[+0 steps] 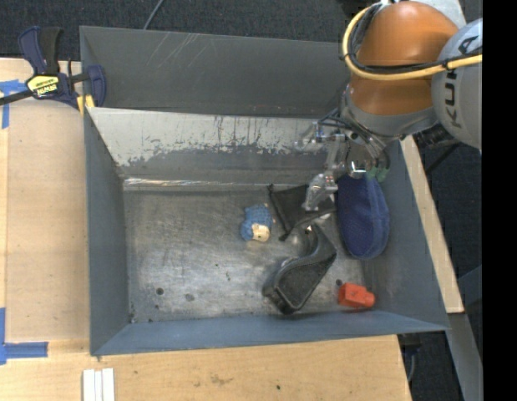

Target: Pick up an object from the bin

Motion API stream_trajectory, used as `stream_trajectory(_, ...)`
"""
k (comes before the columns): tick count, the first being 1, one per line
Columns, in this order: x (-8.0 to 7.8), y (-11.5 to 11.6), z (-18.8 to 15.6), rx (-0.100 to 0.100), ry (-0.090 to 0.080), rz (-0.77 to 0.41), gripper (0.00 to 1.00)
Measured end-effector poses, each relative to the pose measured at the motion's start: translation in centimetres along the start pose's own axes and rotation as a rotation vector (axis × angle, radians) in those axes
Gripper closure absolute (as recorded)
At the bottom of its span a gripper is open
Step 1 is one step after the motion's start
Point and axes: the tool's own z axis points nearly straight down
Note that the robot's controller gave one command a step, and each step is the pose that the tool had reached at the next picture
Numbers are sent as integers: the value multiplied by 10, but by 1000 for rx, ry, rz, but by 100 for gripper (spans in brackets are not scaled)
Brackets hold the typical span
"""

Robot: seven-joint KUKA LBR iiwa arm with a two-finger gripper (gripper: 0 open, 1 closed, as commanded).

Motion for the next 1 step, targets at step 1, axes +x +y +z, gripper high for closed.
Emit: stream_trajectory(1,6,-44,139,-2,-14,-142,0)
